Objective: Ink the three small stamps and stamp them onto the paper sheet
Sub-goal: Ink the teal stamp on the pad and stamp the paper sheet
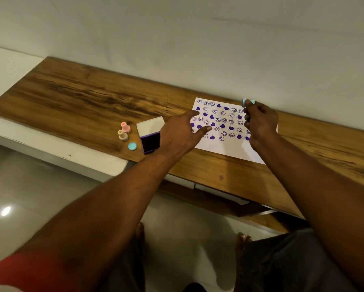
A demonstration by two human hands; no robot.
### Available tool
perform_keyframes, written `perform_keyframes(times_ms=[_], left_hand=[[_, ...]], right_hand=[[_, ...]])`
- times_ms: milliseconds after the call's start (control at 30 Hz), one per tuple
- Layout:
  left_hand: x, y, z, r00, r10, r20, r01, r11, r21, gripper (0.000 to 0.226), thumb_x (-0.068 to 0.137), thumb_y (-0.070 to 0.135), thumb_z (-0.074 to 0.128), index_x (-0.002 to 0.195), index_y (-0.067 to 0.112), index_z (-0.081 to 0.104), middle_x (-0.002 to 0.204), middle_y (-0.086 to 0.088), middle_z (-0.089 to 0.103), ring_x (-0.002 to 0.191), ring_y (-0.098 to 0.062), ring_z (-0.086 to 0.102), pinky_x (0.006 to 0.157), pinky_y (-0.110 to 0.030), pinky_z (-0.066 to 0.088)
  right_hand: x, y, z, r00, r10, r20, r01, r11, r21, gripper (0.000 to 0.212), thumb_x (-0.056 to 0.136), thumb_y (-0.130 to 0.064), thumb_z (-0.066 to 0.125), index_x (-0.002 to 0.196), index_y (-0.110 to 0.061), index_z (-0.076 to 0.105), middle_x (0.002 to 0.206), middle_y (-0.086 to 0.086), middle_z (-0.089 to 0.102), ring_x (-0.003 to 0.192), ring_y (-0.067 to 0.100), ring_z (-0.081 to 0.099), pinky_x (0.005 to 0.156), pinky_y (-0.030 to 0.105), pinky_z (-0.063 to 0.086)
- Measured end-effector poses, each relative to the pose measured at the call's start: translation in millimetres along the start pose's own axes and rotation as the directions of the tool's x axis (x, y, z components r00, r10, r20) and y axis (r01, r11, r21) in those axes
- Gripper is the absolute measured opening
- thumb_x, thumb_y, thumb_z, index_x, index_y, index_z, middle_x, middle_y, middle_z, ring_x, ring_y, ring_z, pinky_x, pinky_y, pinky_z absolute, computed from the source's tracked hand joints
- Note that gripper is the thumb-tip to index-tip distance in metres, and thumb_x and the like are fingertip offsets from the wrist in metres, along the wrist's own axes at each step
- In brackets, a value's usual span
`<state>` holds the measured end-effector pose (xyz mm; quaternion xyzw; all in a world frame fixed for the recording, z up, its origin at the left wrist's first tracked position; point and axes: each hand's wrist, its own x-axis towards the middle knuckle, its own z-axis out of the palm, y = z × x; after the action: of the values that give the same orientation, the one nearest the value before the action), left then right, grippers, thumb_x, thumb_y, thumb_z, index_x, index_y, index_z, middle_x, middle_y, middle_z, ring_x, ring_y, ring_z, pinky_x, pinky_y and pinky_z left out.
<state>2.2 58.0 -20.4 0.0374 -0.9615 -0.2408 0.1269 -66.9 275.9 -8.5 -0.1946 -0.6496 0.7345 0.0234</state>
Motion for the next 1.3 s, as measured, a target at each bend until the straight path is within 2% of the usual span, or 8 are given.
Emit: perform_keyframes(times_ms=[133,333,467,600,833,967,1067,1300], left_hand=[[-6,-30,-32,0.997,-0.046,-0.066,0.043,0.998,-0.053,0.059,0.092,0.065,0.064,0.139,0.029,0.064,0.072,0.012,0.063,0.080,-0.013,0.067,0.068,-0.030,0.047],[-24,-83,-64,0.986,-0.142,-0.093,0.140,0.990,-0.025,0.039,0.098,0.052,0.063,0.131,0.032,0.069,0.064,0.015,0.059,0.076,-0.008,0.063,0.065,-0.027,0.048],[-36,-110,-81,0.972,-0.215,-0.096,0.216,0.976,-0.002,0.024,0.099,0.045,0.063,0.111,0.027,0.076,0.066,0.008,0.065,0.069,-0.014,0.065,0.058,-0.029,0.047],[-52,-139,-97,0.957,-0.264,-0.124,0.264,0.964,-0.013,0.021,0.094,0.047,0.069,0.095,0.027,0.076,0.061,0.011,0.061,0.064,-0.013,0.063,0.057,-0.028,0.045],[-65,-178,-113,0.931,-0.362,-0.043,0.364,0.929,0.065,0.033,0.082,0.065,0.073,0.071,0.035,0.061,0.064,0.016,0.059,0.071,-0.009,0.062,0.059,-0.026,0.042],[-69,-183,-108,0.937,-0.349,0.015,0.346,0.933,0.096,0.051,0.068,0.080,0.076,0.095,0.037,0.069,0.072,0.015,0.064,0.071,-0.004,0.061,0.059,-0.026,0.044],[-72,-182,-99,0.952,-0.307,0.005,0.305,0.947,0.098,0.063,0.070,0.076,0.078,0.118,0.035,0.072,0.083,0.015,0.071,0.081,-0.007,0.066,0.066,-0.029,0.053],[-73,-178,-88,0.962,-0.274,0.011,0.273,0.961,0.053,0.053,0.075,0.068,0.080,0.113,0.032,0.076,0.096,0.010,0.071,0.085,-0.011,0.066,0.072,-0.034,0.058]], right_hand=[[-3,2,23,1.000,-0.006,0.029,0.007,1.000,-0.024,0.028,0.088,-0.031,0.082,0.103,-0.008,0.078,0.072,-0.004,0.064,0.062,0.009,0.049,0.054,0.021,0.043],[-21,10,71,0.992,-0.018,0.122,0.031,0.994,-0.103,0.035,0.088,-0.037,0.081,0.112,-0.011,0.077,0.084,-0.004,0.071,0.069,0.006,0.058,0.062,0.023,0.049],[-42,14,109,0.969,-0.053,0.242,0.104,0.974,-0.201,0.034,0.088,-0.040,0.080,0.112,-0.016,0.077,0.093,-0.003,0.073,0.078,0.007,0.062,0.073,0.026,0.051],[-72,24,147,0.882,-0.102,0.460,0.285,0.893,-0.349,0.032,0.087,-0.040,0.080,0.113,-0.021,0.077,0.102,-0.008,0.076,0.095,0.006,0.070,0.084,0.025,0.056],[-115,45,195,0.669,-0.169,0.724,0.658,0.587,-0.472,0.035,0.088,-0.049,0.076,0.110,-0.022,0.077,0.093,-0.010,0.072,0.081,0.004,0.066,0.065,0.017,0.047],[-124,56,203,0.564,-0.134,0.815,0.765,0.457,-0.454,0.026,0.090,-0.041,0.074,0.111,-0.025,0.076,0.088,-0.012,0.069,0.074,0.002,0.063,0.059,0.010,0.038],[-125,58,204,0.489,-0.119,0.864,0.824,0.388,-0.413,0.022,0.089,-0.038,0.075,0.107,-0.024,0.076,0.086,-0.013,0.067,0.069,-0.004,0.059,0.058,0.009,0.037],[-124,57,202,0.410,-0.055,0.911,0.886,0.262,-0.383,0.024,0.089,-0.034,0.075,0.112,-0.026,0.073,0.097,-0.008,0.071,0.084,0.006,0.062,0.067,0.015,0.040]])
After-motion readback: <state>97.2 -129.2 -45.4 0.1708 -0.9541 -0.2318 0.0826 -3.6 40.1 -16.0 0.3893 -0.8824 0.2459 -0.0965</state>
